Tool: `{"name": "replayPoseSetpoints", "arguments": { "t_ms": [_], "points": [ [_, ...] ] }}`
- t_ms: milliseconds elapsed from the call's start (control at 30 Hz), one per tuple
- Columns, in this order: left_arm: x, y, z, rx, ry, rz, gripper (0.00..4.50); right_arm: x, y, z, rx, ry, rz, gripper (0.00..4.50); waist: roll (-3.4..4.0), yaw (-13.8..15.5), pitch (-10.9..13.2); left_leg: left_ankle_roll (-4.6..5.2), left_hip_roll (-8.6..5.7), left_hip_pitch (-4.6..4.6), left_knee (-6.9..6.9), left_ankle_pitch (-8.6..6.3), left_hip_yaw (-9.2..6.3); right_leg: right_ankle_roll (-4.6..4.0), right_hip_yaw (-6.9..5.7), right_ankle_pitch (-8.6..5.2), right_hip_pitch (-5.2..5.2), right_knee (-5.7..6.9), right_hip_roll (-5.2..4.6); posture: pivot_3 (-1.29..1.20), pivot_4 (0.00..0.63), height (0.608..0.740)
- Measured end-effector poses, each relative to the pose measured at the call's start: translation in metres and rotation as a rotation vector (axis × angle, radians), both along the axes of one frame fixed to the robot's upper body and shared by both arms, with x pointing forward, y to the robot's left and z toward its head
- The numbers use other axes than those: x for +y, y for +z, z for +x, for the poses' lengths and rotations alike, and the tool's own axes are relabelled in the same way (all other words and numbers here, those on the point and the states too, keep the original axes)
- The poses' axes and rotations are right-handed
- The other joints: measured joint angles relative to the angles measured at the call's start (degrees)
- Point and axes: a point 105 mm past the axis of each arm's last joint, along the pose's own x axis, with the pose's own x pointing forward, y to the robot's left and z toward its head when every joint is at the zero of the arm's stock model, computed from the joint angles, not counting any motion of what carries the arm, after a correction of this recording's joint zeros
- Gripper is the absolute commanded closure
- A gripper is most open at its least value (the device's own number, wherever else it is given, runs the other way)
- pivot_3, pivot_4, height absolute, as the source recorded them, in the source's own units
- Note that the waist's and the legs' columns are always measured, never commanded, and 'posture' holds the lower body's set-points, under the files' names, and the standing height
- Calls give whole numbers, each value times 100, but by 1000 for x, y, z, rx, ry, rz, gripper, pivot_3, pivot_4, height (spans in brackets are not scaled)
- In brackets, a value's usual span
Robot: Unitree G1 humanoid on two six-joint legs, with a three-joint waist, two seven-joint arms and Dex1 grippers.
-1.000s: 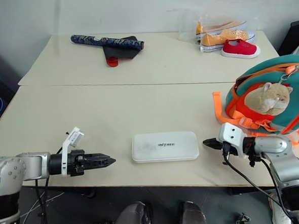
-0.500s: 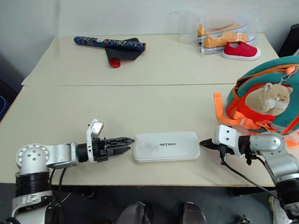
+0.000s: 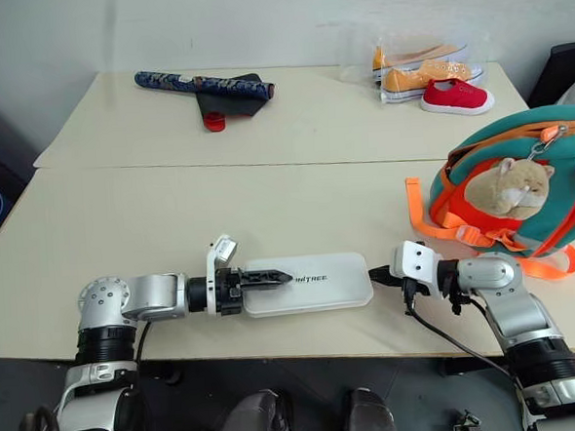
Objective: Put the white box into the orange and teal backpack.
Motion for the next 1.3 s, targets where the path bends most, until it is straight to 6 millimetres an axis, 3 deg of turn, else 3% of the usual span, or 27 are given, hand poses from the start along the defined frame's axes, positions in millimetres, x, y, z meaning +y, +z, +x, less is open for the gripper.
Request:
{"name": "replayPoseSetpoints", "arguments": {
  "t_ms": [167, 200, 300, 367, 533, 700, 867, 1033, 1133, 1233, 1300],
  "points": [
    [0, 8, -4, -6, -30, -36, 2996, 0, -2, -7, 24, -11, 25, 4500, 0, 9, 0, -8, 9, -3, 0, -3, 1, -1, 11, -1, -3, -5, 12, 0, 150, 740],
    [0, 9, -4, -8, -31, -36, 3221, -1, -3, -9, 37, -17, 38, 4331, 0, 12, 0, -9, 12, -3, 0, -4, -1, -1, 17, -1, -1, -8, 14, 0, 150, 740],
    [4, 14, -4, -44, -18, -26, 3284, -4, -6, -23, 114, -58, 126, 3653, 0, 27, 1, -9, 12, -24, 2, -4, -5, -2, 25, -1, -16, -12, 17, 0, 150, 740],
    [9, 20, -6, -98, -23, 1, 3284, -12, -5, -34, 148, -118, 188, 2975, 3, 27, 3, -9, 12, -37, 2, -4, -4, -2, 26, -1, -25, -15, 19, 0, 150, 740],
    [26, 35, -26, -259, -144, 118, 3284, -53, 4, -58, 128, -347, 257, 1429, 6, 34, 3, -20, 17, -35, -10, -10, 1, -3, 36, -1, -23, -36, 34, 0, 150, 740],
    [17, 65, -22, -736, -85, -69, 3284, -103, 5, -93, 98, -645, 302, 30, 13, 58, 4, -80, 24, -35, -105, 3, 42, -13, 72, 11, -50, -114, 46, 0, 150, 740],
    [10, 85, -21, -977, -97, -195, 3284, -151, 21, -113, 41, -862, 333, 30, 19, 25, 2, -60, 42, -41, -120, 10, 81, -19, 102, 13, -93, -98, 64, 0, 150, 740],
    [13, 91, -22, -1109, -174, -176, 3284, -197, 35, -125, -22, -1014, 312, 30, 18, 20, 3, -31, 46, -39, -108, 15, 98, -20, 114, 12, -102, -75, 66, 0, 150, 740],
    [14, 87, -25, -1133, -205, -167, 3284, -209, 45, -118, -55, -1021, 311, 30, 18, 10, 3, -13, 46, -35, -95, 12, 111, -15, 133, 18, -102, -66, 61, 0, 150, 740],
    [12, 81, -26, -1123, -222, -163, 3284, -221, 64, -91, -121, -992, 327, 30, 17, -13, 4, 0, 45, -34, -89, 10, 118, -11, 141, 25, -104, -66, 57, 0, 150, 740],
    [12, 79, -26, -1120, -218, -157, 3284, -216, 70, -71, -136, -942, 338, 30, 14, -20, 5, 3, 51, -34, -88, 14, 117, -11, 140, 25, -107, -65, 62, 0, 150, 740]
  ]
}}
